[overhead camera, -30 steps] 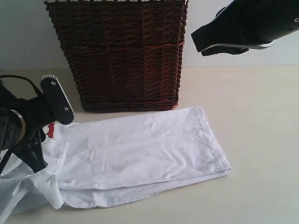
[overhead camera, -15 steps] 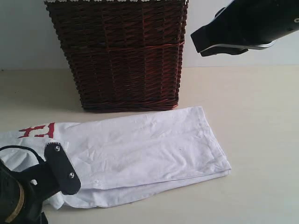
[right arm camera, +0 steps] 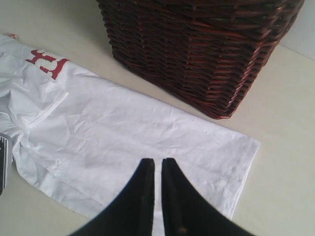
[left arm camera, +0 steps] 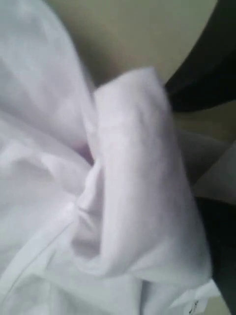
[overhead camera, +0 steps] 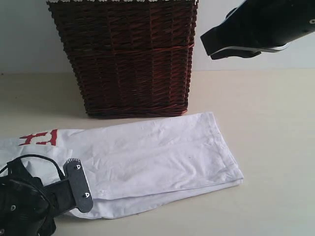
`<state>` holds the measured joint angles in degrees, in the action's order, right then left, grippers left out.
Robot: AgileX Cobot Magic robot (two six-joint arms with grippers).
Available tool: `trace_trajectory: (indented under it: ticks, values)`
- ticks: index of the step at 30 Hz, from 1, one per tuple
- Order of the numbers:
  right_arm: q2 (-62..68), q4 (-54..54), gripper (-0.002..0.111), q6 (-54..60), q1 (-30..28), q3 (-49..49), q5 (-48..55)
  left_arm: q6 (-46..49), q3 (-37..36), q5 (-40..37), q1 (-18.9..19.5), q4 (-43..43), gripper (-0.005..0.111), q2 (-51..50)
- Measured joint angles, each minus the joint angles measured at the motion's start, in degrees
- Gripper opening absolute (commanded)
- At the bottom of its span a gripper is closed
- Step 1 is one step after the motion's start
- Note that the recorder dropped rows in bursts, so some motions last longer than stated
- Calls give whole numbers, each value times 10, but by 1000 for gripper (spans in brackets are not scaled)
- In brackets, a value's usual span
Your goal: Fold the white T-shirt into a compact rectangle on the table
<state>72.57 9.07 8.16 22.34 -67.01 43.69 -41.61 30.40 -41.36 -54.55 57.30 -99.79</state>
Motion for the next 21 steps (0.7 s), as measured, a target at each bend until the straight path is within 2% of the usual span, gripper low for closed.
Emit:
trace_trajectory:
  ticks: [2,4,8,12,13,18,21]
  values:
    - [0,0,8,0,0,0,0,-23,0,-7,0,16,13,-14]
    - [0,0,8,0,0,0,0,-32,0,-7,0,17,0,-23]
    - [0,0,8,0,0,0,0,-26,14,-6,0,-31,0,-20]
    - [0,0,8,0,0,0,0,99,45,-63,-12,-141,0,59]
    - [0,0,8,1,0,0,0,110,46,-74,-13,-146,3,90]
    - [0,0,8,2,0,0,0,115,46,47,-13,-200,61,97]
    - [0,0,8,2,0,0,0,100,46,70,-13,-180,57,55]
